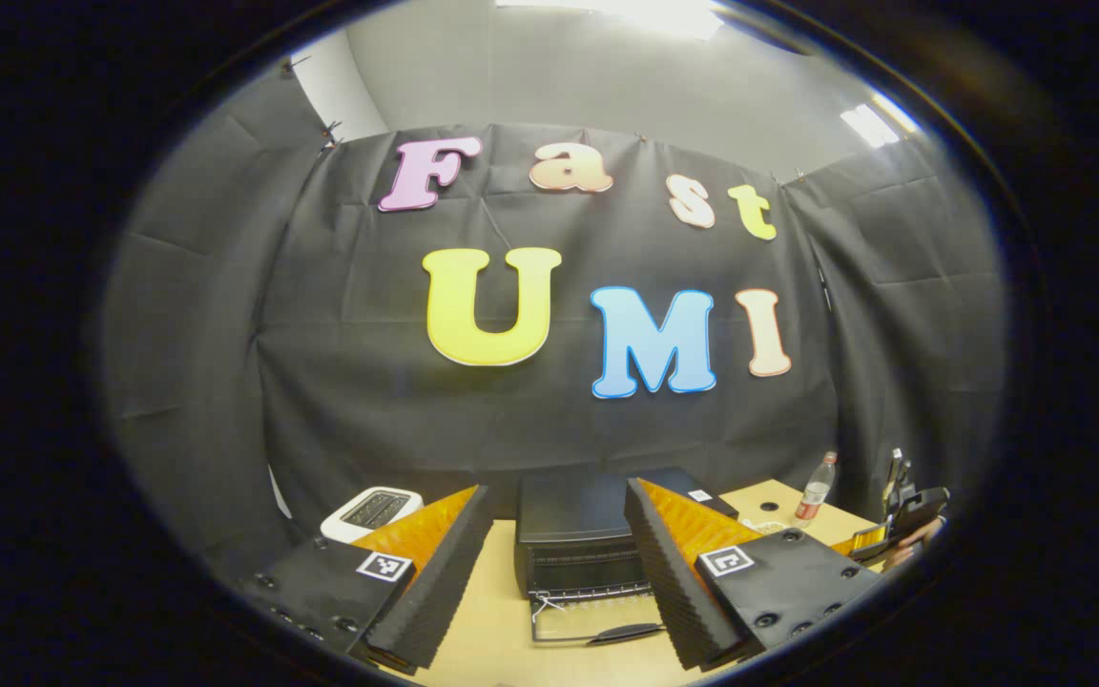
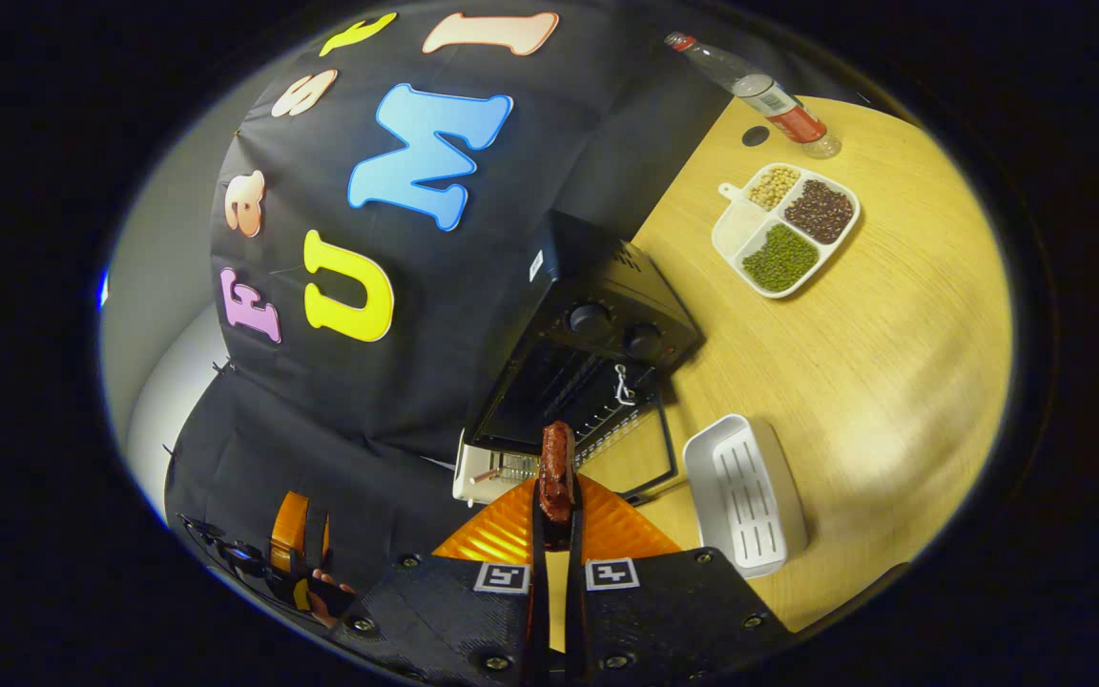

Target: Open the electric oven with the left hand, put the food in, and close the electric oven.

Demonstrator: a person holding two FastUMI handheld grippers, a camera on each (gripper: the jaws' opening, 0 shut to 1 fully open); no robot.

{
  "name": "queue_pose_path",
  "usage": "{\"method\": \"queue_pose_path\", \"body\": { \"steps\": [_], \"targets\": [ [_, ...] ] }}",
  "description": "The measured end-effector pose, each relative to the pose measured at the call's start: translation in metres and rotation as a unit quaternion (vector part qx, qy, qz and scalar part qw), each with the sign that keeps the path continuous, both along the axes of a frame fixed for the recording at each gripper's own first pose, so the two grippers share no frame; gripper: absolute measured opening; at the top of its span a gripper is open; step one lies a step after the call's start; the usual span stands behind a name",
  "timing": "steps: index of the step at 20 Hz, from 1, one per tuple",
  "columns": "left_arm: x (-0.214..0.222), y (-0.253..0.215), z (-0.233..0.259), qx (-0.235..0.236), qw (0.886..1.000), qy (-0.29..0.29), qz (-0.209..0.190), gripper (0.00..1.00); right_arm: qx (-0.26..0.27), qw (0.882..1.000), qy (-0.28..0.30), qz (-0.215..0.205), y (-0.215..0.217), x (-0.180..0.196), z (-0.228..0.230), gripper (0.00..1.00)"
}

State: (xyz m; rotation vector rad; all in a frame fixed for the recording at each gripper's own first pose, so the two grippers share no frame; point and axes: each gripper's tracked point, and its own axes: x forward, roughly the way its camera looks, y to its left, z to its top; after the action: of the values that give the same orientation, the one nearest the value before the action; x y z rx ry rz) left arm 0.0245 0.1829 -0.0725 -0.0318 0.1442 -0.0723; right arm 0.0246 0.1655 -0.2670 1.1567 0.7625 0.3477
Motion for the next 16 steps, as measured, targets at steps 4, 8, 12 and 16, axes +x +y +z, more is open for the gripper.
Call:
{"method": "queue_pose_path", "body": {
  "steps": [4,8,12,16],
  "targets": [
    [-0.005,0.017,0.01,0.003,1.0,-0.009,-0.002,0.94,0.019,1.0,-0.016,-0.002,0.031,0.016,0.01,0.07],
    [-0.015,0.032,0.007,0.007,1.0,-0.006,-0.009,0.94,0.031,0.999,-0.021,-0.003,0.066,0.042,0.006,0.07],
    [-0.022,0.053,0.007,0.005,1.0,-0.003,-0.006,0.94,0.046,0.999,-0.01,-0.016,0.093,0.067,-0.003,0.07],
    [-0.029,0.077,0.004,0.007,1.0,0.001,0.005,0.94,0.054,0.997,0.014,-0.049,0.105,0.092,-0.026,0.07]
  ]
}}
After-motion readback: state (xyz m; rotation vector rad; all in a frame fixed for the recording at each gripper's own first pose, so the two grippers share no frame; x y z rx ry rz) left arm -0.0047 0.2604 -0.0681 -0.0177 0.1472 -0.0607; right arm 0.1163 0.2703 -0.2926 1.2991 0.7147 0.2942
